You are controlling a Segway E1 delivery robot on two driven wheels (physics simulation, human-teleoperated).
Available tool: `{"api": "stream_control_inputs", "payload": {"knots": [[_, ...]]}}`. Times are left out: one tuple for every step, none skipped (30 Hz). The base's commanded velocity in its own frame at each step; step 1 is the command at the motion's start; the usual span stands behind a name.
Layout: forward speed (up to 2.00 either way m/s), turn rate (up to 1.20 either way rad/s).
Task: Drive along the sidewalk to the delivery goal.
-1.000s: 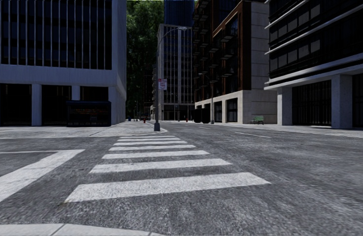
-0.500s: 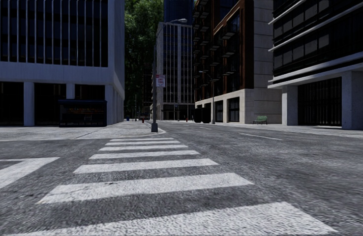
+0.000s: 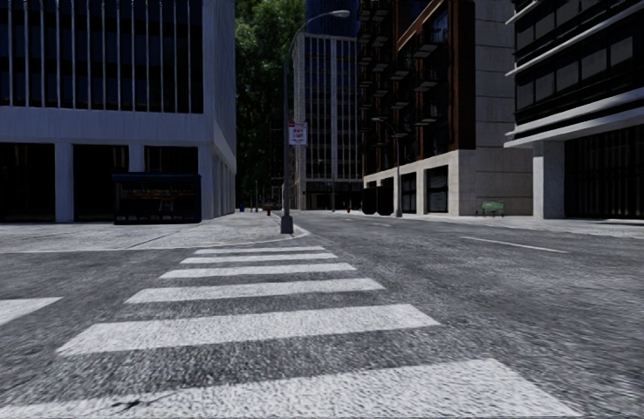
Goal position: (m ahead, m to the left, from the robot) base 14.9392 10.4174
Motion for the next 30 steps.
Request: {"api": "stream_control_inputs", "payload": {"knots": [[2.00,0.31],[2.00,0.33],[2.00,0.33],[2.00,0.36],[2.00,0.40],[2.00,0.42],[2.00,0.43],[2.00,0.43],[2.00,0.43],[2.00,0.43],[2.00,0.39],[2.00,0.38],[2.00,0.38],[2.00,0.35],[2.00,0.20],[2.00,0.11],[2.00,0.15],[2.00,0.15],[2.00,0.18],[2.00,0.20],[2.00,0.19],[2.00,0.07],[2.00,0.07],[2.00,0.00],[2.00,0.00],[2.00,0.00],[2.00,0.00],[2.00,0.00],[2.00,0.00],[2.00,0.00]]}}
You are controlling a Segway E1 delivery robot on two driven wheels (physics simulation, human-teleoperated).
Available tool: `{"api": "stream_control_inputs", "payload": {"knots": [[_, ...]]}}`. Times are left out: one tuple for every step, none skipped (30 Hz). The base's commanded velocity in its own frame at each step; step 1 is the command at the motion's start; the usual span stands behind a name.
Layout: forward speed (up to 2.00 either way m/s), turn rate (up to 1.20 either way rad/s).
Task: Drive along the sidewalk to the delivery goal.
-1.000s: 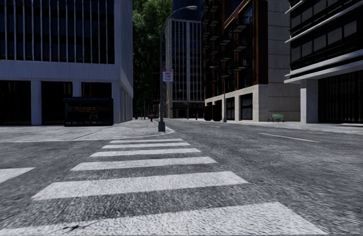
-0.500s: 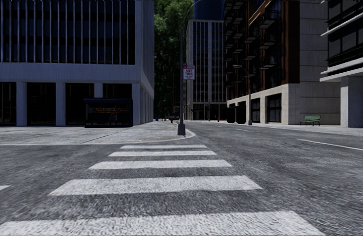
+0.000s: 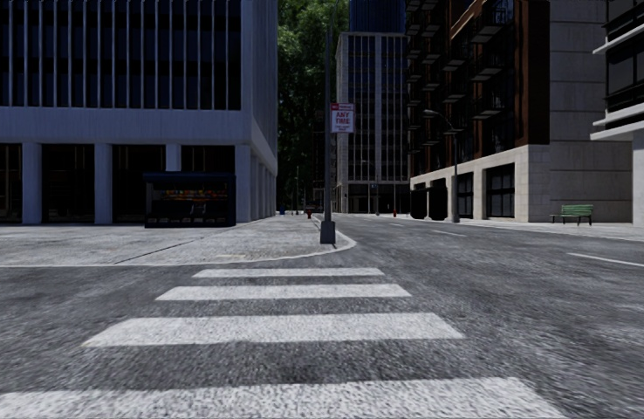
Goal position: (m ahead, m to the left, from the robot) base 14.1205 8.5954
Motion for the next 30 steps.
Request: {"api": "stream_control_inputs", "payload": {"knots": [[2.00,0.00],[2.00,0.00],[2.00,0.00],[2.00,0.00],[2.00,0.00],[2.00,0.00],[2.00,0.06],[2.00,0.12],[2.00,0.13],[2.00,0.13],[2.00,0.13],[2.00,0.06],[2.00,0.00],[2.00,0.00],[2.00,0.00],[2.00,0.00],[2.00,0.00],[2.00,0.00],[2.00,0.00],[2.00,0.00],[2.00,0.00],[2.00,0.13],[2.00,0.26],[2.00,0.32],[2.00,0.32],[2.00,0.34],[2.00,0.34],[2.00,0.34],[2.00,0.34],[2.00,0.34]]}}
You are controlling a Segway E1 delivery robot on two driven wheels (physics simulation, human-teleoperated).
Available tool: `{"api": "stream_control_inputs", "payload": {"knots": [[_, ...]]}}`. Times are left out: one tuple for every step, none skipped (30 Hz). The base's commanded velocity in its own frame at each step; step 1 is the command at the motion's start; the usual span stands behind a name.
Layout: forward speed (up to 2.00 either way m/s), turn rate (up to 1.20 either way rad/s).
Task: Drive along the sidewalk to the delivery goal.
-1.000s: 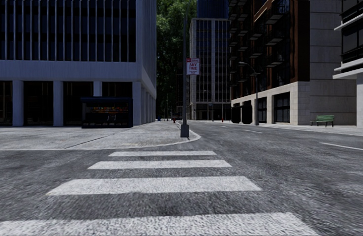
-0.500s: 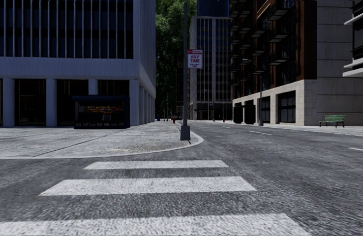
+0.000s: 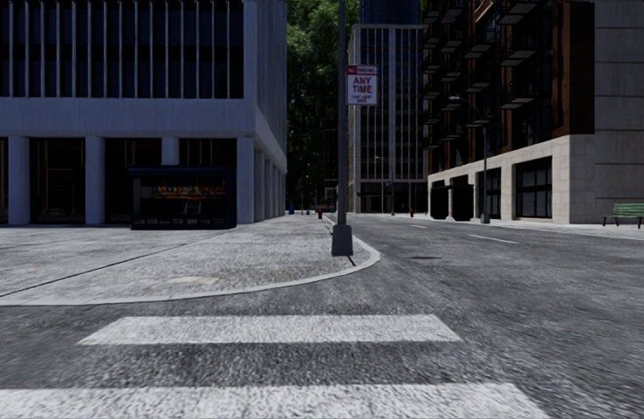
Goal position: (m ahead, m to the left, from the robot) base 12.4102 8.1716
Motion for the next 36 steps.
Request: {"api": "stream_control_inputs", "payload": {"knots": [[2.00,0.34],[2.00,0.34],[2.00,0.34],[2.00,0.34],[2.00,0.34],[2.00,0.34],[2.00,0.34],[2.00,0.34],[2.00,0.34],[2.00,0.34],[2.00,0.34],[2.00,0.34],[2.00,0.34],[2.00,0.34],[2.00,0.34],[2.00,0.34],[2.00,0.34],[2.00,0.34],[2.00,0.34],[2.00,0.34],[2.00,0.34],[2.00,0.34],[2.00,0.34],[2.00,0.34],[2.00,0.34],[2.00,0.34],[2.00,0.34],[2.00,0.34],[2.00,0.34],[2.00,0.35],[2.00,0.36],[2.00,0.38],[2.00,0.38],[2.00,0.39],[2.00,0.40],[2.00,0.40]]}}
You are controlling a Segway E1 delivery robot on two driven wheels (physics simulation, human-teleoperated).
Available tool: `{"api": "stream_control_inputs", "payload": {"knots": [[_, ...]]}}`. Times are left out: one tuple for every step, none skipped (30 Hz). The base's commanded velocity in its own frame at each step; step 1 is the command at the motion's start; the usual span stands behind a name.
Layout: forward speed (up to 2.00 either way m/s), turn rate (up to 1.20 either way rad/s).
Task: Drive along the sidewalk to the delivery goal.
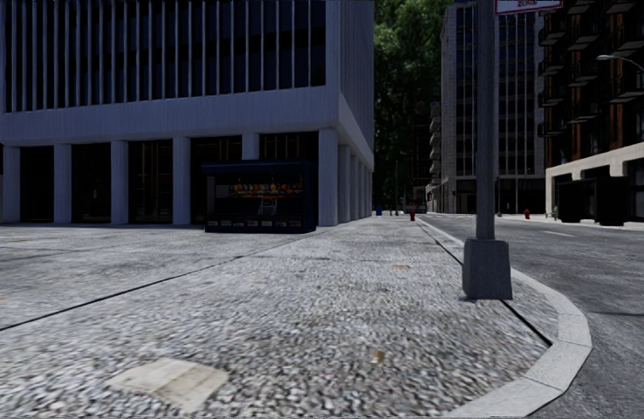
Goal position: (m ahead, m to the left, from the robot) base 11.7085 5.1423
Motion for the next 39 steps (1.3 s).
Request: {"api": "stream_control_inputs", "payload": {"knots": [[2.00,0.40],[2.00,0.42],[2.00,0.42],[2.00,0.44],[2.00,0.47],[2.00,0.50],[2.00,0.50],[2.00,0.52],[2.00,0.53],[2.00,0.54],[2.00,0.54],[2.00,0.54],[2.00,0.54],[2.00,0.54],[2.00,0.54],[2.00,0.54],[2.00,0.54],[2.00,0.54],[2.00,0.55],[2.00,0.55],[2.00,0.55],[2.00,0.55],[2.00,0.55],[2.00,0.55],[2.00,0.55],[2.00,0.55],[2.00,0.55],[2.00,0.55],[2.00,0.54],[2.00,0.54],[2.00,0.54],[2.00,0.54],[2.00,0.54],[2.00,0.53],[2.00,0.49],[2.00,0.49],[2.00,0.49],[2.00,0.48],[2.00,0.48]]}}
